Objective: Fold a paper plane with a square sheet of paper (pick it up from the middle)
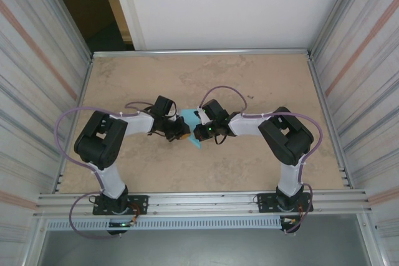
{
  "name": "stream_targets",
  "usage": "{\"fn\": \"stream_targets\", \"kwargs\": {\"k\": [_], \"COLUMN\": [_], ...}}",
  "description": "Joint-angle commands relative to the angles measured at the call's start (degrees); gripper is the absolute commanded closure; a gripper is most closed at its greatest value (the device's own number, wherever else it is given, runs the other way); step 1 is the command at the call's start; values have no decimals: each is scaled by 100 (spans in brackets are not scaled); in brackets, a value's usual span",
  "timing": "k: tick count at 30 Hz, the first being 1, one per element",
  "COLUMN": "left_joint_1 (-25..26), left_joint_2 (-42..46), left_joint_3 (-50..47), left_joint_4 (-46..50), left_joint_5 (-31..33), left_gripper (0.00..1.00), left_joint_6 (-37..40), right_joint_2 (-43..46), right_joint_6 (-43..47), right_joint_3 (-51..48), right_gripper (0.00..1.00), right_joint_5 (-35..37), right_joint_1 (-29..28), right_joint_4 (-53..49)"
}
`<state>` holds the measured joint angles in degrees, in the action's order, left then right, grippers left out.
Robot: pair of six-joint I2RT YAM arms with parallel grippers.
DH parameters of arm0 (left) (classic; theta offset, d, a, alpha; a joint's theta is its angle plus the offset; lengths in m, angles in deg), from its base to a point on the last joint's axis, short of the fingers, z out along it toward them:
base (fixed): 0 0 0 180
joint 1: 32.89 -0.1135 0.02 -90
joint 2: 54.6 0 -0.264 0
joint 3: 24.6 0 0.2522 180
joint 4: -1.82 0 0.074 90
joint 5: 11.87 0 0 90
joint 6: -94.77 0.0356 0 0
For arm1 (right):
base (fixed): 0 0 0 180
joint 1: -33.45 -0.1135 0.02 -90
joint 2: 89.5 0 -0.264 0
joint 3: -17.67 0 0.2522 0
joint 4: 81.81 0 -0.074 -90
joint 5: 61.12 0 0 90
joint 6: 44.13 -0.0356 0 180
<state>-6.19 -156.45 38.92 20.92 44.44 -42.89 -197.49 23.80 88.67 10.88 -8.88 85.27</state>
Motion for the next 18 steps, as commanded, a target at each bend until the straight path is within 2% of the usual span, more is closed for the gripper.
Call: {"fn": "stream_targets", "kwargs": {"k": [1, 13, 15, 18], "left_joint_1": [-49, -185, -187, -183], "left_joint_2": [-73, -273, -333, -414], "left_joint_3": [87, 52, 69, -2], "left_joint_4": [366, 432, 532, 598], "left_joint_5": [191, 280, 328, 436], "left_gripper": [92, 92, 93, 93], "left_joint_6": [248, 366, 388, 415], "right_joint_2": [-190, -191, -167, -37], "right_joint_6": [-65, -65, -70, -133], "right_joint_3": [-14, -11, -2, 22], "right_gripper": [97, 97, 94, 85], "right_joint_5": [143, 158, 165, 167], "right_joint_1": [32, 40, 31, 48], "right_joint_4": [-280, -287, -295, -304]}}
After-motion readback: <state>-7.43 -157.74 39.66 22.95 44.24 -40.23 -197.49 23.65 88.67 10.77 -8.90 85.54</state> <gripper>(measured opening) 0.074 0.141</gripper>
